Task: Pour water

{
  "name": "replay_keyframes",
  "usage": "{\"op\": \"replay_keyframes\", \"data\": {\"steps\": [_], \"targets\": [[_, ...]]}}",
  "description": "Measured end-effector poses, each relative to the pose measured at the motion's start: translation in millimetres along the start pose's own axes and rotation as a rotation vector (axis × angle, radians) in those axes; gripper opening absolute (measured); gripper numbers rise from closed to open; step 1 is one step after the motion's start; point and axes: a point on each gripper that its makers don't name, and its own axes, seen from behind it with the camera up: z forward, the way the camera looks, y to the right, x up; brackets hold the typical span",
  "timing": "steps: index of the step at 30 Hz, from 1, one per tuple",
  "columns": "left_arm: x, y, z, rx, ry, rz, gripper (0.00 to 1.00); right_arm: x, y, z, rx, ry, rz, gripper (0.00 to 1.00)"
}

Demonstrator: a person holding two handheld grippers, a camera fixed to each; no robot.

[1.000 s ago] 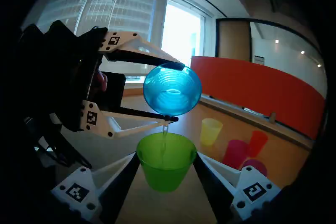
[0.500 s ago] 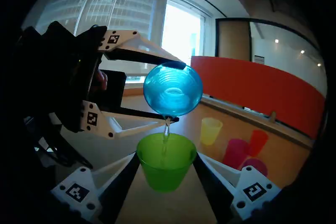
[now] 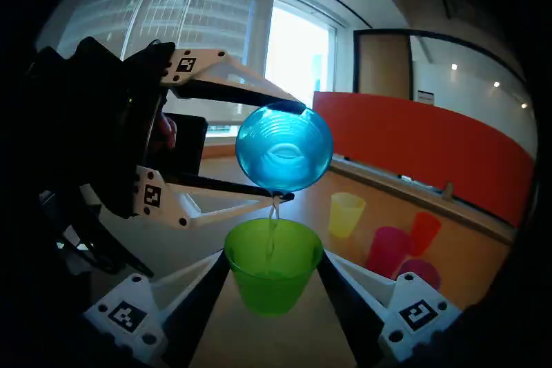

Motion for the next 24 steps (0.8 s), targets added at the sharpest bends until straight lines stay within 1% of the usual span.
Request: {"op": "replay_keyframes", "data": {"steps": [5,12,24], "targets": [[0.6,-0.5,0.1,0.003,0.002,0.007,0.88,0.4,0.3,-0.3,-0.001,0.001,-0.002,0.92],[1.4,-0.8,-0.3,0.004,0.003,0.032,0.88,0.4,1.9,-0.4,-0.006,0.003,-0.002,0.92],[3.8,0.5,-1.3,0.009,0.007,0.043,0.88,0.0,1.0,-0.5,-0.005,0.004,-0.003,0.92]]}}
